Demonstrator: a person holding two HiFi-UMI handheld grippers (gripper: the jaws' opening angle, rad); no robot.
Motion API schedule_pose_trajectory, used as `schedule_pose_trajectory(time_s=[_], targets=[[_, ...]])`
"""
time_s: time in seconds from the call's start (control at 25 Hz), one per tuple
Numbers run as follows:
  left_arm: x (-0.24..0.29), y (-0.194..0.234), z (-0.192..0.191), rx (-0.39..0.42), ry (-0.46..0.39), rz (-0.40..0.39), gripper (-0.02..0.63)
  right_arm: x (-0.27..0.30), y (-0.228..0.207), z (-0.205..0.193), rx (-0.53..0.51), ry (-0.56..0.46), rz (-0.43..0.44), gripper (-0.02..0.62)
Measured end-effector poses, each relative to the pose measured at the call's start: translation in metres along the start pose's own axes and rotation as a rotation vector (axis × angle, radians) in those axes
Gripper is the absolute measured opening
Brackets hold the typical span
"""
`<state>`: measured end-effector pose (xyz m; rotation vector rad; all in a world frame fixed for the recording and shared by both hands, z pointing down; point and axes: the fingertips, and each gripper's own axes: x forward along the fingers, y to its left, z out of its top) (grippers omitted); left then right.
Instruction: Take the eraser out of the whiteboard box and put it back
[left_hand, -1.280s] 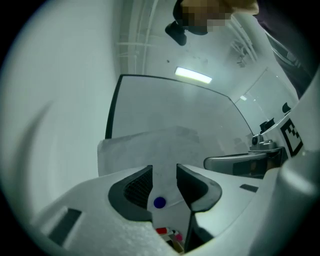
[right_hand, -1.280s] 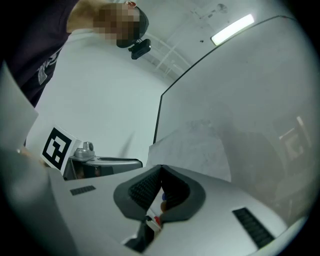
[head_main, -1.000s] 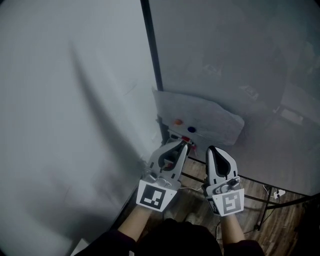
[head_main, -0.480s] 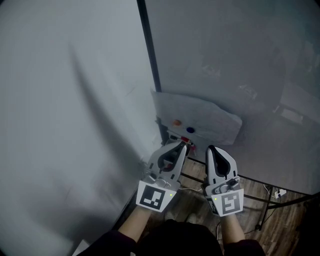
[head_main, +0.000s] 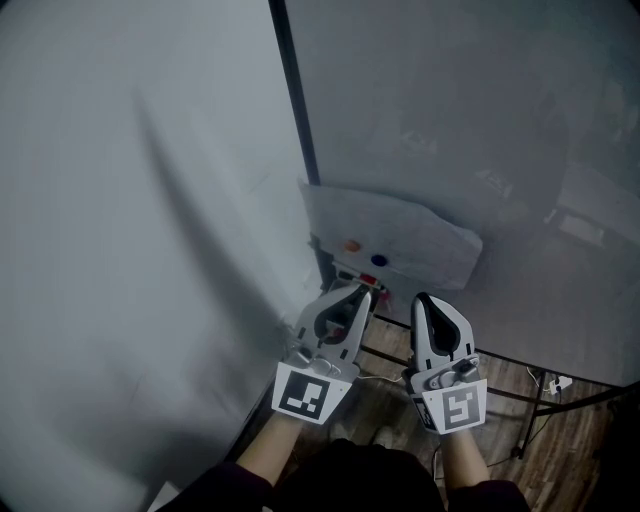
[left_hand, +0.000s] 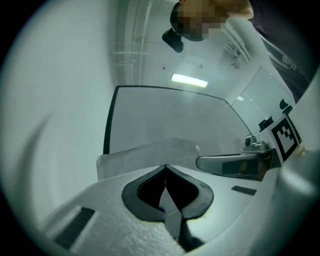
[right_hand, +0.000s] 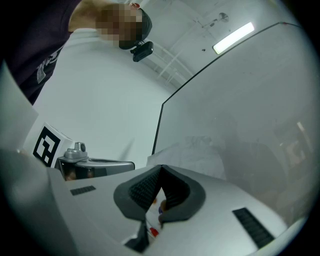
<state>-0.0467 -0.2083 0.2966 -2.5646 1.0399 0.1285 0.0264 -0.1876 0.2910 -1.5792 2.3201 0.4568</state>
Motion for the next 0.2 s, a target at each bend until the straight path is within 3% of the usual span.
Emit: schedule_pose_trajectory(time_s=[0.2], targets=[[-0.0011, 0.0029, -0.0004, -0.011, 0.001, 0.009, 0.005, 0.0002, 0.0, -0.0006, -0.005, 0.011, -0.006, 0.003]])
